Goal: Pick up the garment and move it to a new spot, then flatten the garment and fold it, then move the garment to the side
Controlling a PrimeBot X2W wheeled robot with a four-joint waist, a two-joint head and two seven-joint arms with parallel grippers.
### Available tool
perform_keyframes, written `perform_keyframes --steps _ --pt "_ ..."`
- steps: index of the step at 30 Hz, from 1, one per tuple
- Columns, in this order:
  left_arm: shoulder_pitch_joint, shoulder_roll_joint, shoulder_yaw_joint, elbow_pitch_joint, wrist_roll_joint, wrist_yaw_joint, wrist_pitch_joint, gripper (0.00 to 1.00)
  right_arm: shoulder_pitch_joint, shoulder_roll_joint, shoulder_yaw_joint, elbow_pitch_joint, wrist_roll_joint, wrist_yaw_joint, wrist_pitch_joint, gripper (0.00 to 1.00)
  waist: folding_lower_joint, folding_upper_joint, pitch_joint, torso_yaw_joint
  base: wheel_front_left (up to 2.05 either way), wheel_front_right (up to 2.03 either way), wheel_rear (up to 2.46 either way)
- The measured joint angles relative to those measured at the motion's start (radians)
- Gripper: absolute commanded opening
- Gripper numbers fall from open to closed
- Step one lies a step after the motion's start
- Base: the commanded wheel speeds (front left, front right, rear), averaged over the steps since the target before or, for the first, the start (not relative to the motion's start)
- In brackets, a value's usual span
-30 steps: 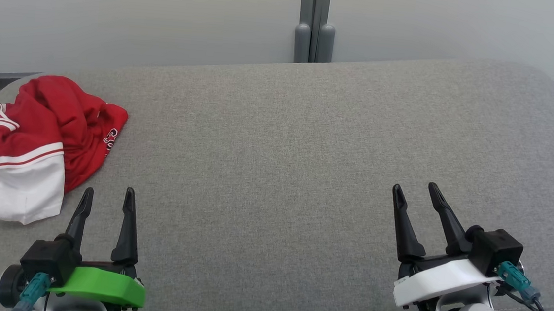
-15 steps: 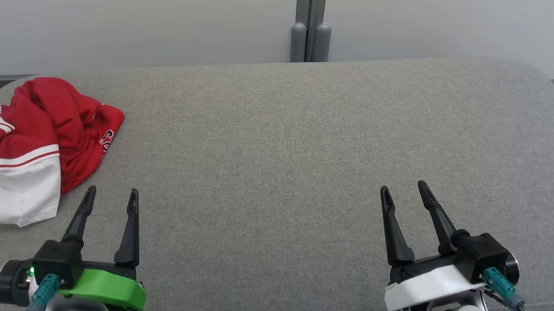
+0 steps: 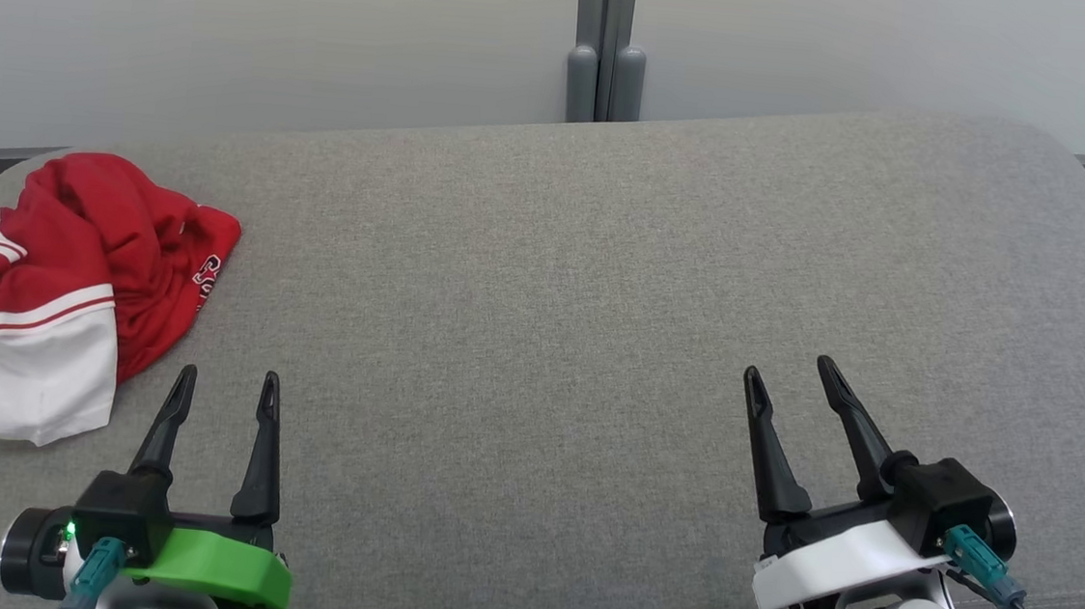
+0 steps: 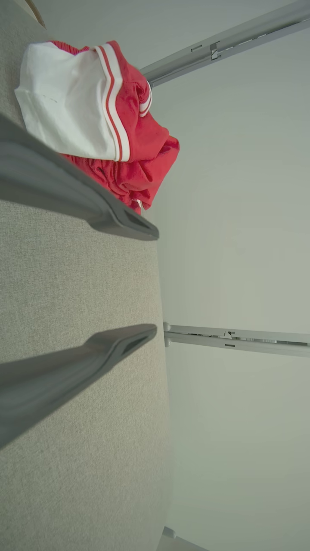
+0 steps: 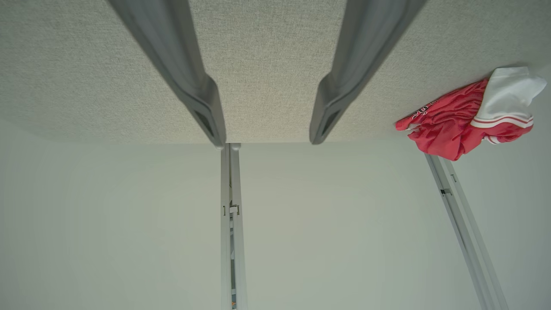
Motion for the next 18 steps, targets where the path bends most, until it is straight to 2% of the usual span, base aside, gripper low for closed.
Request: perform_keyframes --steps 10,18 --pt "0.0 0.0 0.006 0.002 -0.013 0.0 0.0 1.0 0.005 0.0 0.015 0.003 0.003 0.0 0.0 1.0 0.0 0.0 0.0 0.011 0.0 0.0 0.0" --pt "-0.001 0.0 0.018 0.005 -0.035 0.007 -0.001 1.0 0.012 -0.001 0.018 0.002 0.006 0.0 -0.001 1.0 0.0 0.0 0.0 0.075 0.0 0.0 0.0"
